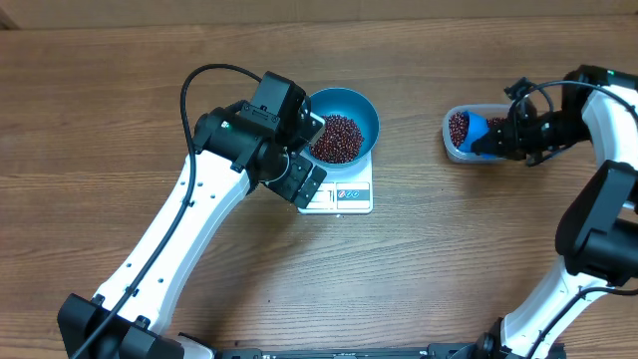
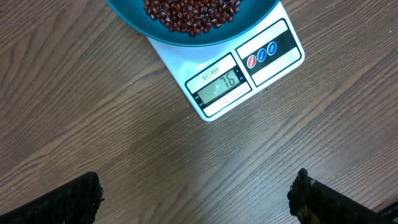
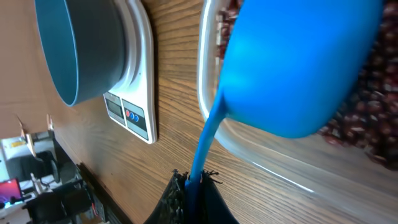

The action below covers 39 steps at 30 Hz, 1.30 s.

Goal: Scoop item into bowl and weigh 150g on scale
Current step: 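Drag the scoop through the beans and lift it out, right gripper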

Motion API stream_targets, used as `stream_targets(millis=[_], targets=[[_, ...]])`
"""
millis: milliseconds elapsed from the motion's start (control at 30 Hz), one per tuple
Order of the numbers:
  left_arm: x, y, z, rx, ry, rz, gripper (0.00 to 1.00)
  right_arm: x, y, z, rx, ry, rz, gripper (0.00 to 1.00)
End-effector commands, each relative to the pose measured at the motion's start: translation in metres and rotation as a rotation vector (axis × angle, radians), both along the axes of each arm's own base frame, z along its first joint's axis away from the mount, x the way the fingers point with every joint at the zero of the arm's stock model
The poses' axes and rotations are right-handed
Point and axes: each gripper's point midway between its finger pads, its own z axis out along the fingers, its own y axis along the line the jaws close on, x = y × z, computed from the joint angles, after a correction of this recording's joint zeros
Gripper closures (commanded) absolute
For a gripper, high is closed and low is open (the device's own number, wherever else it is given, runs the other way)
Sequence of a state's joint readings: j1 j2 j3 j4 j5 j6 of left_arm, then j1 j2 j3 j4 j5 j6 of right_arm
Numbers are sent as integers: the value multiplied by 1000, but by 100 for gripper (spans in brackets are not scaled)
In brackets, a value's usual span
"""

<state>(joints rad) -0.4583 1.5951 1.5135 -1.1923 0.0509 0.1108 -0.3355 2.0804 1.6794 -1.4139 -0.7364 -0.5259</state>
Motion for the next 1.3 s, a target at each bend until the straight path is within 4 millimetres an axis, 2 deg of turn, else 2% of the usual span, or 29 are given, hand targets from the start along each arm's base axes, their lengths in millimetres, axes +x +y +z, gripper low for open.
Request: stream_targets(millis=[0,233,400,867,1267], targets=[[0,-2,8,-12,-19,0,0,8,5,10,89,-66,-10,96],[0,-2,8,-12,-19,0,0,7,-4,10,88,-66,-33,96],[0,-2,8,-12,-19,0,0,6,-18,10,94,-65,-74,96],[0,-2,8,-12,-19,0,0,2,-22,8,158,-78,-107,96],[0,-2,8,-12,-20,0,0,-5,-44,14,194,-77,-172,96]])
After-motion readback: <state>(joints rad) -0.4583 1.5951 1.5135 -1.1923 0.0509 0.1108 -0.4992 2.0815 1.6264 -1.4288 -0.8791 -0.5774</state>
